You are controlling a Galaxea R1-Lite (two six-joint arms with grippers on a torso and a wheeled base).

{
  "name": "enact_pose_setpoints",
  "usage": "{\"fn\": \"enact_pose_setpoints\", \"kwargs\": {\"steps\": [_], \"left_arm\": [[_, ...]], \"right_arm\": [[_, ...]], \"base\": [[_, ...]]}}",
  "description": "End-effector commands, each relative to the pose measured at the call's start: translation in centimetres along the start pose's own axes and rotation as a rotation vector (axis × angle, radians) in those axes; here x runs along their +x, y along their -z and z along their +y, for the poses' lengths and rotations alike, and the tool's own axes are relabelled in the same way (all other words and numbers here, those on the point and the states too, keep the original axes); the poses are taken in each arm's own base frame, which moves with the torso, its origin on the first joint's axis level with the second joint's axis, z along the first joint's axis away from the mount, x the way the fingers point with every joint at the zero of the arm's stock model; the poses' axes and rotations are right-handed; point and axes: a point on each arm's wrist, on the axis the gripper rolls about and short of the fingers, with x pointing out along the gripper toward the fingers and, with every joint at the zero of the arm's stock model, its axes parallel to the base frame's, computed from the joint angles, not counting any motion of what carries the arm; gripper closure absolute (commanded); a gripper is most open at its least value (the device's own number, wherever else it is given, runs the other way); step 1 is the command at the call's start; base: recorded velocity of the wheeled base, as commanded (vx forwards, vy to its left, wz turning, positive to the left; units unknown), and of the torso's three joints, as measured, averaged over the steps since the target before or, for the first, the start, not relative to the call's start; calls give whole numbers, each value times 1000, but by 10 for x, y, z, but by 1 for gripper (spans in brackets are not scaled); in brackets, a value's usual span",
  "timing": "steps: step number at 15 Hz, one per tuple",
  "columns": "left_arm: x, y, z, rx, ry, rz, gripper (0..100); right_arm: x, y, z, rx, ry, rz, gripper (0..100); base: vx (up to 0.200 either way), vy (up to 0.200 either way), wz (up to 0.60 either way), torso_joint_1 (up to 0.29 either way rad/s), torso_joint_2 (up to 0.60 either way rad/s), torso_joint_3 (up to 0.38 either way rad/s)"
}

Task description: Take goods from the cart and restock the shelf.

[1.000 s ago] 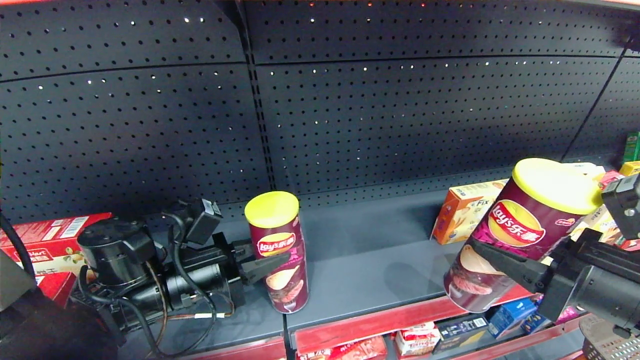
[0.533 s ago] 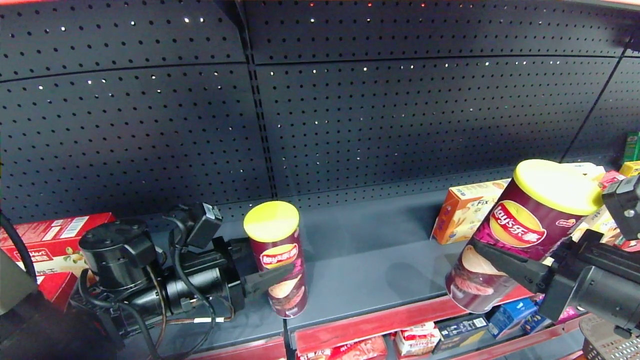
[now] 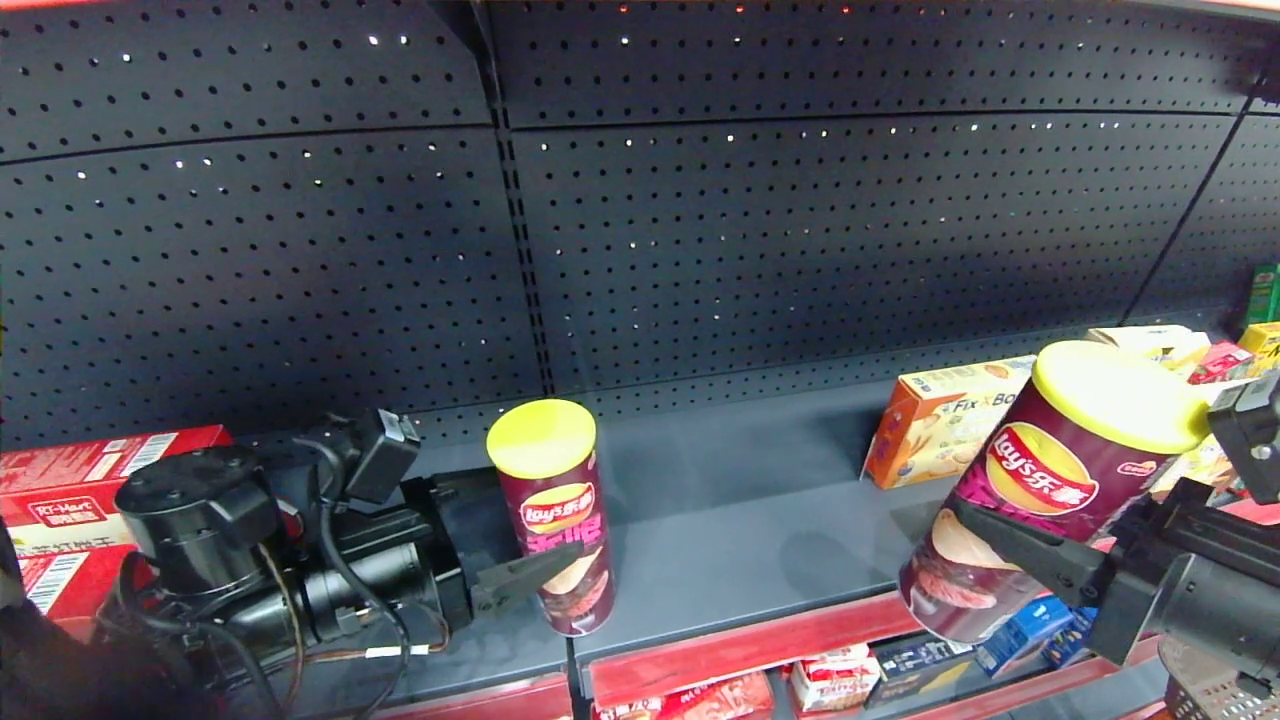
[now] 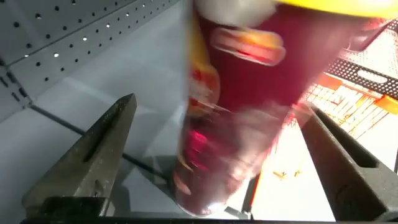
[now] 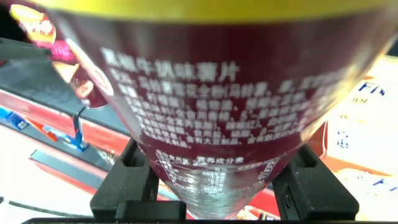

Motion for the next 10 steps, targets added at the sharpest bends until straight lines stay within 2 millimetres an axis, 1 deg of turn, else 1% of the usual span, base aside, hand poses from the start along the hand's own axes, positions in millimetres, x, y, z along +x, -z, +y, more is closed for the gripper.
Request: {"fn": "enact_pose_setpoints", "kwargs": {"steps": [1,3,4,6,9,10], "left_arm": [[-18,-8,-3,15,-36,-27,0],[-37,-14,-6,8,-81,-52,0],[-48,-18,-12,-4,-93,-72,0],[-64,-22,-24,-19,-132,-97,0],[-78,-23,-39,-38,-243,-131,0],[-78,-23,-39,-38,-243,-131,0]], "right_arm": [[-2,0,-1,0,6,-2,100],[-4,2,-2,1,12,1,100],[-5,3,-2,1,15,3,100],[-4,4,-5,1,36,8,100],[-4,1,-6,1,46,0,100],[-4,1,-6,1,46,0,100]], "base": [[0,0,0,0,0,0],[0,0,0,0,0,0],[0,0,0,0,0,0],[0,0,0,0,0,0],[0,0,0,0,0,0],[0,0,0,0,0,0]]}}
